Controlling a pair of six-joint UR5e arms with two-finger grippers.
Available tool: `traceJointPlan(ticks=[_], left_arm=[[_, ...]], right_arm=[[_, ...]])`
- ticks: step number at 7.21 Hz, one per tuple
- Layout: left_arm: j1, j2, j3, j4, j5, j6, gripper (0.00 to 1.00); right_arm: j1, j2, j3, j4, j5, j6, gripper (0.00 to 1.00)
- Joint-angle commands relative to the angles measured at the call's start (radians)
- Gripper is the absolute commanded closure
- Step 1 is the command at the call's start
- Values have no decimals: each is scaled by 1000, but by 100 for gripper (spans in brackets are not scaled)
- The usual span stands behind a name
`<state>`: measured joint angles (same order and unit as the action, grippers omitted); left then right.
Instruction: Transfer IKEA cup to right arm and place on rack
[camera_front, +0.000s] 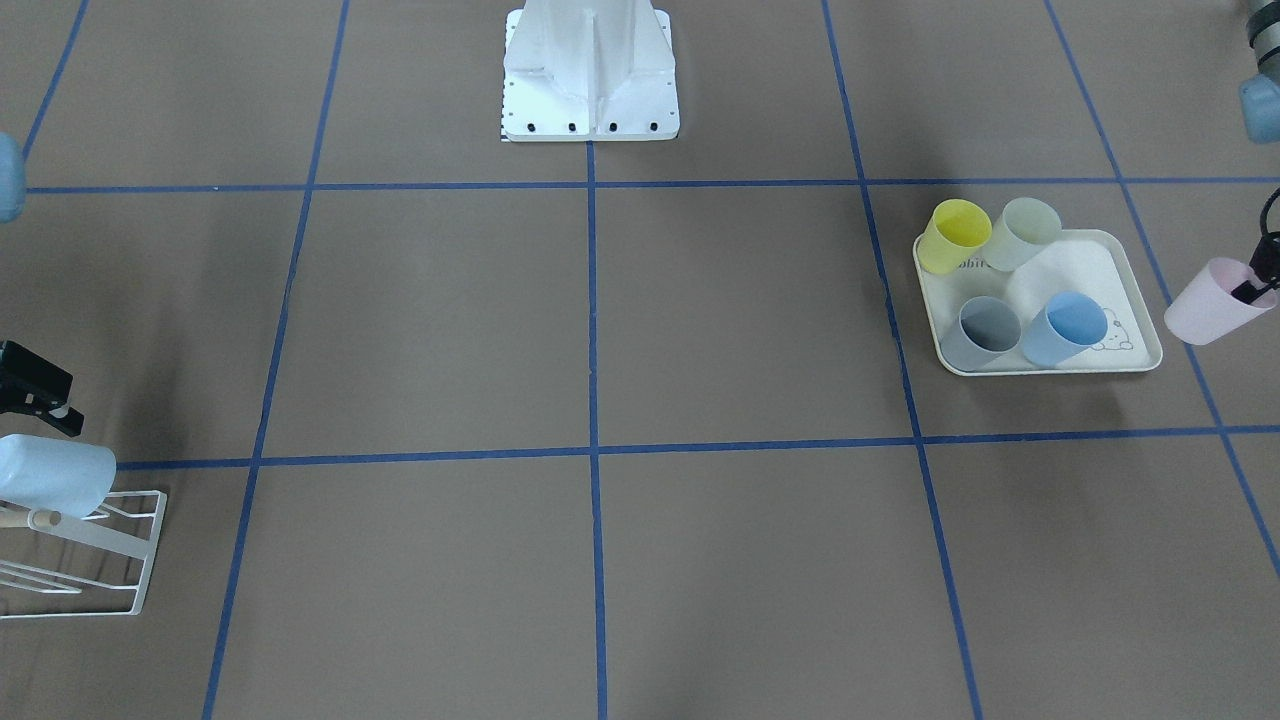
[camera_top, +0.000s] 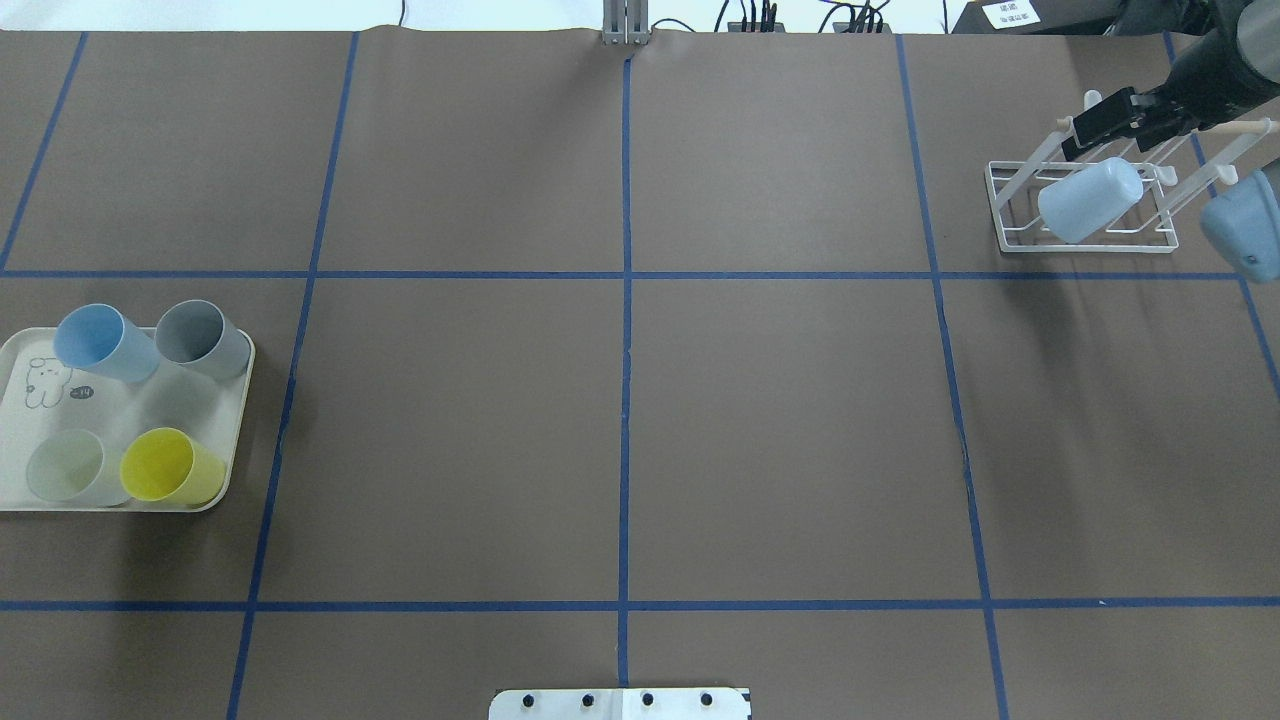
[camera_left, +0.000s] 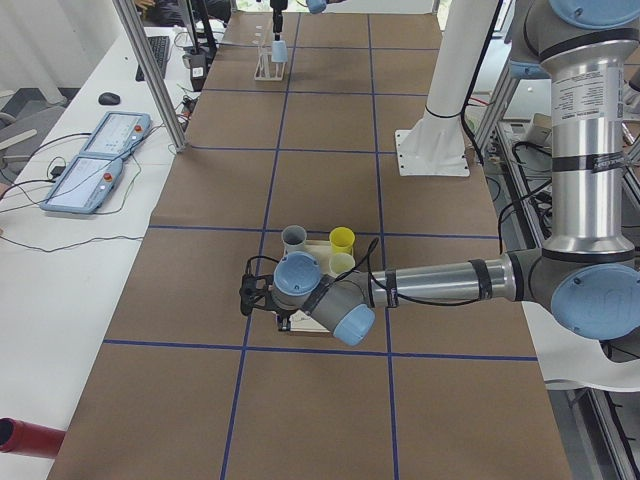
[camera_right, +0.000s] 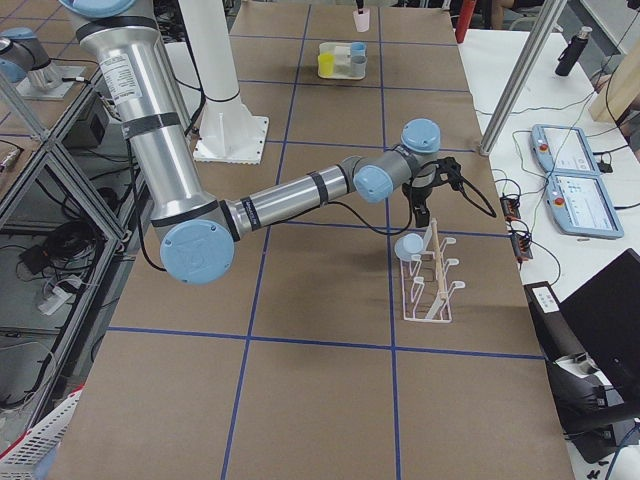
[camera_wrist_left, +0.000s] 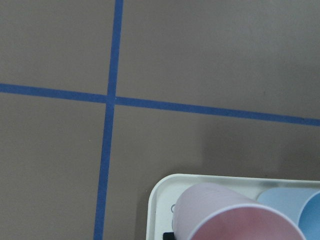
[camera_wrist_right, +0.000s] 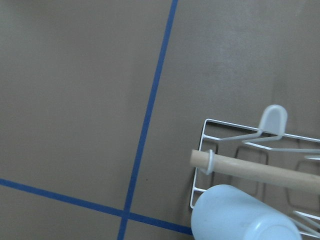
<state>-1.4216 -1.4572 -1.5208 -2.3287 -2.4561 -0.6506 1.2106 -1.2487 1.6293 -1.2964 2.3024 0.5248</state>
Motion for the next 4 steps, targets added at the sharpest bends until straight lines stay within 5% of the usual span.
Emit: traceJointPlan(ticks=[1, 3, 4], left_arm=[[-5, -23, -33, 37, -83, -145, 100], [-4, -37, -163, 32, -122, -292, 100], [3, -54, -205, 8, -220, -439, 100]], right_arm=[[-45, 14, 70, 2, -6, 171, 2], [-103, 44, 171, 5, -5, 399, 2], [-144, 69, 194, 53, -6, 520, 2]])
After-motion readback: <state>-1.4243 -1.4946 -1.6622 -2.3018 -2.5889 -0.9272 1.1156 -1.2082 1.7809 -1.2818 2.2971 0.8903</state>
